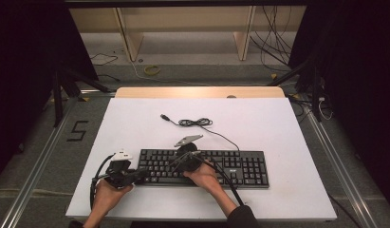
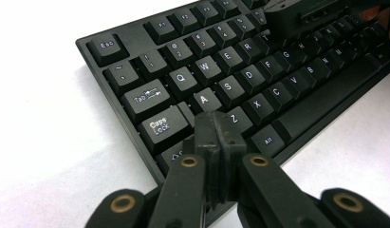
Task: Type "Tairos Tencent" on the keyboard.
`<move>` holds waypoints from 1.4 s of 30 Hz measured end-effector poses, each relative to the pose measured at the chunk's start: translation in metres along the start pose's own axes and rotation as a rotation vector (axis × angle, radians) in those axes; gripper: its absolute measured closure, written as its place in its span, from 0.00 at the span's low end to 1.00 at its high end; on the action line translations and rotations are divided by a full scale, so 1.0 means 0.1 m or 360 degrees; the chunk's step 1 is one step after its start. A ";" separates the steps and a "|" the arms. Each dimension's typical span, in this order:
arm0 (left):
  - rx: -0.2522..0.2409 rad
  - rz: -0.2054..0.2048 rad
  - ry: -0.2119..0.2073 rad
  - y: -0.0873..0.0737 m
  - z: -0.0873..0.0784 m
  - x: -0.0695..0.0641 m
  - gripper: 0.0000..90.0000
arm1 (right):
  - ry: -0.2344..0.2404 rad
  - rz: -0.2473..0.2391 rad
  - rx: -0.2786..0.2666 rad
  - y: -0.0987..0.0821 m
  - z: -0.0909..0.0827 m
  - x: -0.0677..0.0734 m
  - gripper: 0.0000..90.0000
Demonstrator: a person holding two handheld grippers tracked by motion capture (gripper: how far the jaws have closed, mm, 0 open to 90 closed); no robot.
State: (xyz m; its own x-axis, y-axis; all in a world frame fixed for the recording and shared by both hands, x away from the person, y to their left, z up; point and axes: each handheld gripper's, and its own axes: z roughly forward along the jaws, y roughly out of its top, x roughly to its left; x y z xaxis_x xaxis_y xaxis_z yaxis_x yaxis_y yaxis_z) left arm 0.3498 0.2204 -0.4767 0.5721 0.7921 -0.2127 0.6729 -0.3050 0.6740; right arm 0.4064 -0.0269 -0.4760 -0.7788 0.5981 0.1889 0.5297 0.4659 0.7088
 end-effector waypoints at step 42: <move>-0.0222 -0.0017 -0.0114 0.07 -0.05 -0.03 0.66 | 0.0088 0.0082 -0.0143 -0.09 -0.34 -0.11 0.63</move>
State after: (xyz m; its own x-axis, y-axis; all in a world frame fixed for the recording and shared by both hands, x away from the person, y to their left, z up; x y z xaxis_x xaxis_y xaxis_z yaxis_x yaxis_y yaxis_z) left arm 0.3502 0.2187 -0.4676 0.6007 0.7538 -0.2666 0.6102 -0.2168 0.7620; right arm 0.3992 -0.0597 -0.4611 -0.7701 0.5815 0.2622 0.5391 0.3737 0.7548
